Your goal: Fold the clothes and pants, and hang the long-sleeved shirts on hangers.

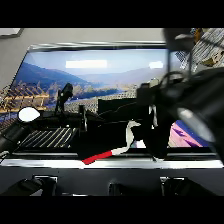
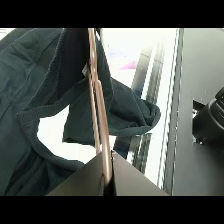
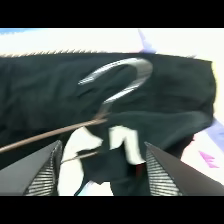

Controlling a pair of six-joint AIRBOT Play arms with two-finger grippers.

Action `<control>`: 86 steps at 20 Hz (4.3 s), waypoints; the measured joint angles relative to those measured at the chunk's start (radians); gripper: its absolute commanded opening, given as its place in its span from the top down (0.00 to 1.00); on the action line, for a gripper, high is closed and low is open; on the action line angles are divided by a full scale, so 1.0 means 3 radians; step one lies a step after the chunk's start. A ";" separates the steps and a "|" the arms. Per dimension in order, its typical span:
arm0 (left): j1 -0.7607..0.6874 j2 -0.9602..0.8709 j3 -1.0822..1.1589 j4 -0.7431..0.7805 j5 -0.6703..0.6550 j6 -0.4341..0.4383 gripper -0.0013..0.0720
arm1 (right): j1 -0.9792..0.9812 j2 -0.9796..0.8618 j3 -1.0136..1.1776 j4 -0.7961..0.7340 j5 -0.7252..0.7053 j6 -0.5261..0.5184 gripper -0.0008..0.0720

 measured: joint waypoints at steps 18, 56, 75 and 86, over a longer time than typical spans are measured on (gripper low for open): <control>0.0000 0.0000 0.0000 0.0001 -0.0006 -0.0001 0.94 | -0.2979 -0.0356 -0.0134 0.3072 0.0467 -0.4027 0.21; 0.0710 0.0055 -0.0001 0.0078 0.0137 -0.1906 0.06 | -0.3012 -0.0783 -0.0156 0.3824 0.0676 -0.5503 0.95; -0.1270 -0.1526 0.1940 0.3463 0.0801 -0.6575 0.08 | -0.3011 -0.0598 -0.0156 0.3653 0.0491 -0.5244 0.95; -0.1451 -0.2276 0.2599 0.3545 0.0453 -0.7001 0.20 | -0.3011 -0.0598 -0.0156 0.3634 0.0418 -0.5236 0.95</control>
